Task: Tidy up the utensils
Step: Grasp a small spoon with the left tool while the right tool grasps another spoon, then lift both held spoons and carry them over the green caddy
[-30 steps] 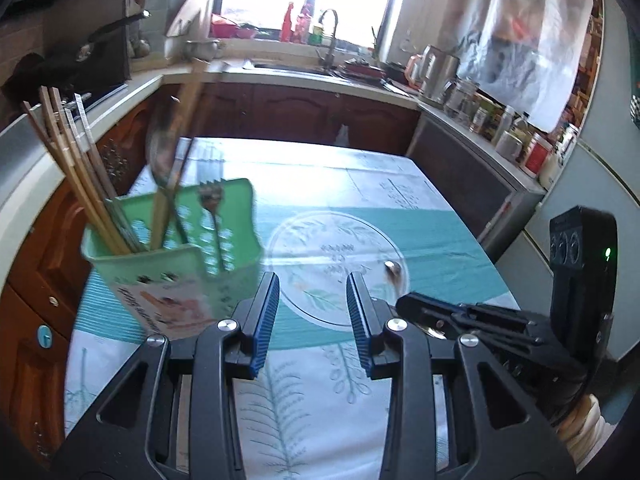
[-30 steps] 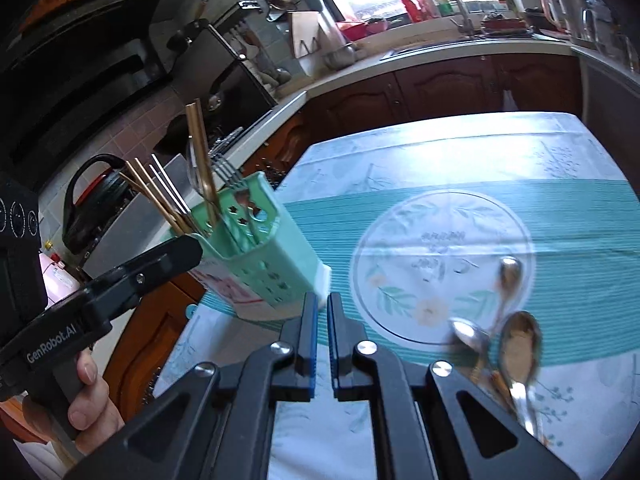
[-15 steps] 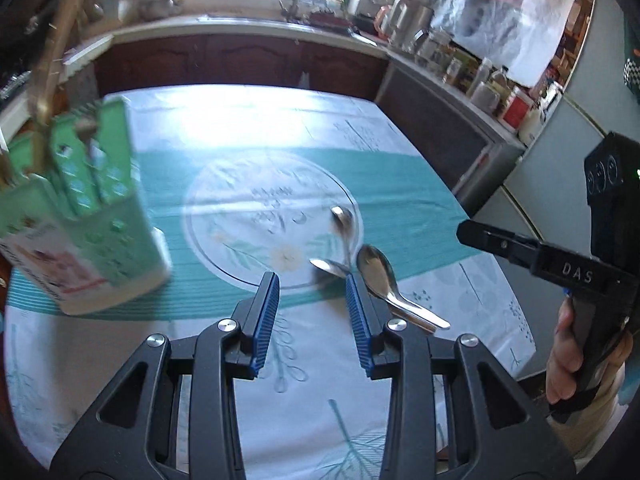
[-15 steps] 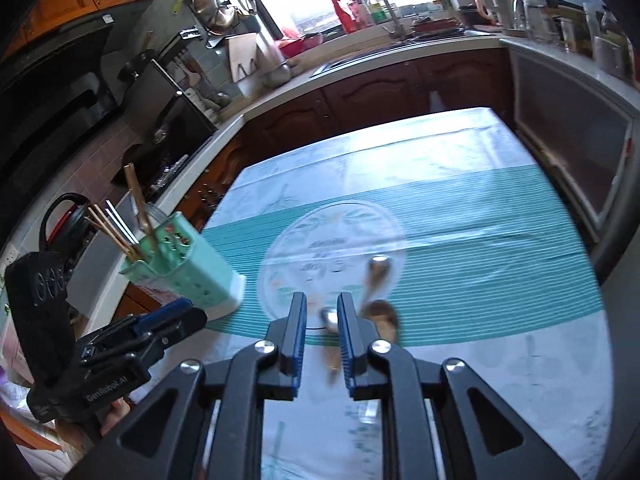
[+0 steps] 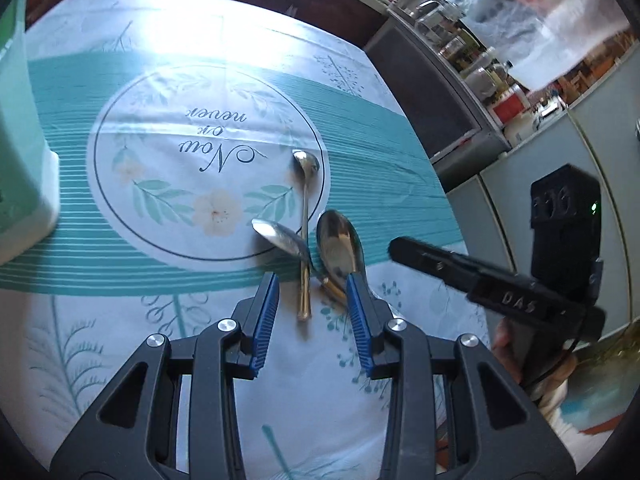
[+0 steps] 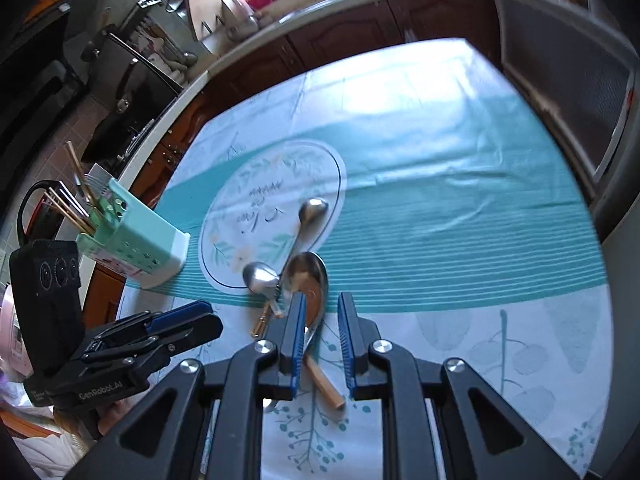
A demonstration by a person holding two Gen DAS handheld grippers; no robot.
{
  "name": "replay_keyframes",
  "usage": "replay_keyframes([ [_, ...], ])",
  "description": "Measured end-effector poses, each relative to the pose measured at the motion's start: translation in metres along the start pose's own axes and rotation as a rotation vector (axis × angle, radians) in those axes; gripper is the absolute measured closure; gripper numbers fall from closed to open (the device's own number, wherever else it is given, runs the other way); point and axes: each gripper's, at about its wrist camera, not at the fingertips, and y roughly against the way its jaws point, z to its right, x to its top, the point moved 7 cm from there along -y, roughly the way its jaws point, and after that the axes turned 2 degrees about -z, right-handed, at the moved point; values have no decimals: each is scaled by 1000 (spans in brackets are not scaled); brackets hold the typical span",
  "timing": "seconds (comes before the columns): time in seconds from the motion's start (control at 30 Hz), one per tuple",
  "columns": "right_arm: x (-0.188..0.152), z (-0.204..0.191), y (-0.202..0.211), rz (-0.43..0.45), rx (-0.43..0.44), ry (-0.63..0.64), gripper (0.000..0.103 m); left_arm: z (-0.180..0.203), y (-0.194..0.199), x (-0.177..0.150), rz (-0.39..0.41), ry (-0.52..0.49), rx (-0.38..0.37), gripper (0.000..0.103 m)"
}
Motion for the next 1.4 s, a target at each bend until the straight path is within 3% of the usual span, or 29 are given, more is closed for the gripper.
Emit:
replay_keyframes([
  [0.13, 6, 5, -15, -35, 14, -3, 86, -3, -18, 9, -22, 49, -25, 71],
  [0.23, 11, 5, -25, -56, 33, 1, 77, -4, -27, 15, -34, 79, -45, 71],
  [0.6, 14, -9, -44, -94, -4, 144, 76, -2, -47, 26, -43, 99, -55, 73],
  [0.7, 15, -13, -45, -96, -21, 196, 76, -4, -48, 29, -41, 102, -50, 79],
  [0.77, 14, -15, -45, -101, -39, 237, 76, -5, -50, 29, -46, 109, -48, 90],
  [0.87, 13, -18, -47, -111, -64, 278, 77, -9, -54, 28, -59, 126, -60, 99],
  [0.93, 13, -19, -48, -117, -70, 292, 81, -10, -51, 29, -46, 121, -69, 102],
  [1.0, 15, -16, -49, -122, -83, 284, 100, -8, -47, 27, -31, 109, -58, 102],
  [1.2, 15, -9, -45, -124, -11, 205, 102, 5, -21, 26, 47, 22, -23, 103],
  [1.4, 16, -15, -21, 5, -38, 200, 102, 14, 18, 25, 133, -63, 40, 103],
])
